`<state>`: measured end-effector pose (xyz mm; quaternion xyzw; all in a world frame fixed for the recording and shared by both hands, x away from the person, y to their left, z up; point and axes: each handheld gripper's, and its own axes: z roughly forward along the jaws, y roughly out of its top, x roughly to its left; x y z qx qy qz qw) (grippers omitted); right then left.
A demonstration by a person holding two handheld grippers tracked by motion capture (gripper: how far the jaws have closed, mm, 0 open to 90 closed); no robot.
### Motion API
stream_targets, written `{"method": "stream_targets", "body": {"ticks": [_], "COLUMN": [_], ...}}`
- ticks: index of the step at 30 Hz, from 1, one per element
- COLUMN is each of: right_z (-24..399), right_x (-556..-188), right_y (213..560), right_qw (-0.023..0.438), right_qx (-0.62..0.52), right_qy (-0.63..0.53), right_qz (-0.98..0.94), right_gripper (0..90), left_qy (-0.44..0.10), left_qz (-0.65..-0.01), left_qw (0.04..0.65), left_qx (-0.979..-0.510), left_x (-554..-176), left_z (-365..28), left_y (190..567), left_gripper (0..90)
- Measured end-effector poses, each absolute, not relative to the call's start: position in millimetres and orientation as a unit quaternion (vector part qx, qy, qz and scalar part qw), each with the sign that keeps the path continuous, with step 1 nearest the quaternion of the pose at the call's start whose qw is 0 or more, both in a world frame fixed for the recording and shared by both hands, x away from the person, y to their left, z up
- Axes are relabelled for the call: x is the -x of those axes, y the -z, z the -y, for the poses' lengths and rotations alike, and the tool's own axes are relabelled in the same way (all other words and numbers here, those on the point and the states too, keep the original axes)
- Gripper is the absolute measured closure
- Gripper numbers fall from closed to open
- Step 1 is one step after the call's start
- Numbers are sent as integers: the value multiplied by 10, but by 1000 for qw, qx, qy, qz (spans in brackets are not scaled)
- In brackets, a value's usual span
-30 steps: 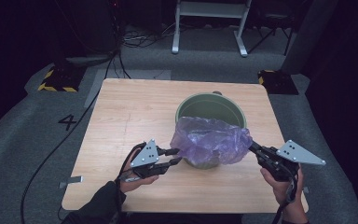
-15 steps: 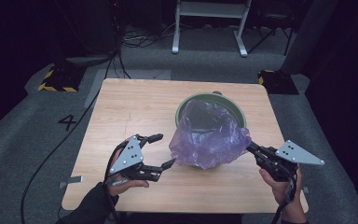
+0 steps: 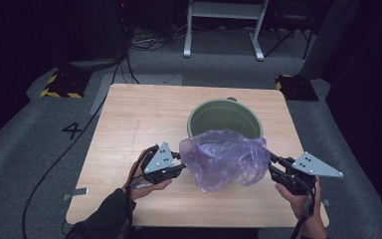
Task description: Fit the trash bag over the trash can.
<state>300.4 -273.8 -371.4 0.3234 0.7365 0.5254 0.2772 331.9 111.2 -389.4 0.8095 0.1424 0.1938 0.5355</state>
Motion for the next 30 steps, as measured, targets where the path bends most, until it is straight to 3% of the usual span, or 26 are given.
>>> {"method": "stream_targets", "body": {"ticks": [2,5,10,21,28,30], "right_z": [2740,2737,2788,2683,2328,2242], "right_x": [-2994,-2900,-2723,-2387,-2342,-2388], "right_y": [3700,3605,3511,3171,2914,2893], "right_qw": [278,291,295,295,290,295], "right_qx": [-321,-292,-260,-208,-195,-204], "right_qy": [-527,-529,-535,-567,-581,-570], "right_qz": [-737,-742,-748,-741,-735,-739], "right_gripper": [602,377,246,194,205,249], "left_qy": [-197,-196,-197,-200,-203,-202], "left_qz": [-141,-136,-130,-125,-121,-122], "left_qw": [536,541,540,533,522,520], "left_qx": [-809,-807,-808,-813,-820,-821], "left_x": [-3318,-3318,-3315,-3320,-3345,-3349], "left_z": [-1110,-1105,-1090,-1033,-994,-990], "left_y": [3888,3872,3870,3866,3882,3887], "left_gripper": [794,843,883,894,895,896]}}
